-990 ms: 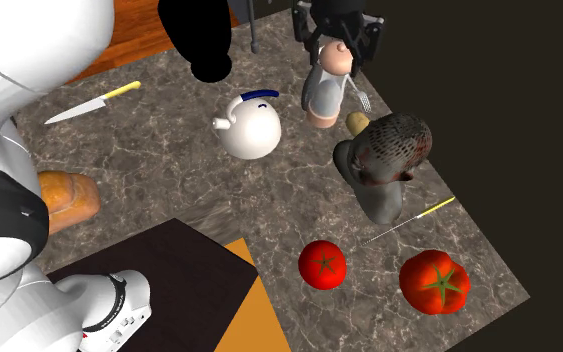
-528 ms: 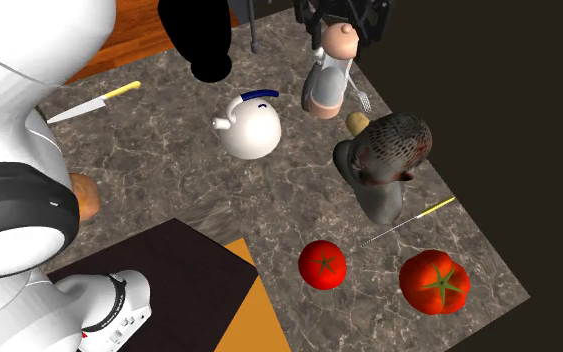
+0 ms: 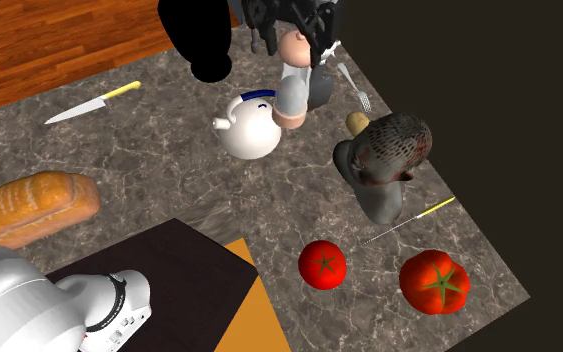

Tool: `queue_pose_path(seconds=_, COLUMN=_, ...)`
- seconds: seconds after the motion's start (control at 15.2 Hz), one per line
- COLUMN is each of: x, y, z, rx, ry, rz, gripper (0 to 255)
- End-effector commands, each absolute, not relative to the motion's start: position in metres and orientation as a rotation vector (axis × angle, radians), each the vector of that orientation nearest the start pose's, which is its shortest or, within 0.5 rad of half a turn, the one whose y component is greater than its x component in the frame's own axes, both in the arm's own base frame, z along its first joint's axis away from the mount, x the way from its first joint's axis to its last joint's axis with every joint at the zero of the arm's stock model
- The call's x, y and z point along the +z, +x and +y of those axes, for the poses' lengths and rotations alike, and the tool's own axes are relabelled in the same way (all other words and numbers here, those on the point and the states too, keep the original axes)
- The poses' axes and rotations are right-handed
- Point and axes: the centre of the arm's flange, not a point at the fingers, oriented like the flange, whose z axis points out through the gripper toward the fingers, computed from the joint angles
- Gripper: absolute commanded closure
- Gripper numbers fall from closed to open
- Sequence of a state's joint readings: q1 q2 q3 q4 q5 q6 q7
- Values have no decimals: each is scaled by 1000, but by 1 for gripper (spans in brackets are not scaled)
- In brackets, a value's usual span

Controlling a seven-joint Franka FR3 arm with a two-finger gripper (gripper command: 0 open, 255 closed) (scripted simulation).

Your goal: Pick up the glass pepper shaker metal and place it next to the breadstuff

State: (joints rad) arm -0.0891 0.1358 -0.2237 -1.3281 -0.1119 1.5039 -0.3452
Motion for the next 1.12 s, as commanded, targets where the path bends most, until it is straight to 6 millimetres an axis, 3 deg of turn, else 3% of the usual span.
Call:
queue_pose_path(seconds=0.0, x=656, y=541, z=-164, rx=8, ry=-3290, rz=-42, gripper=255)
queue_pose_path(seconds=1.06, x=657, y=383, z=-23, rx=8, ry=-3290, rz=-42, gripper=255)
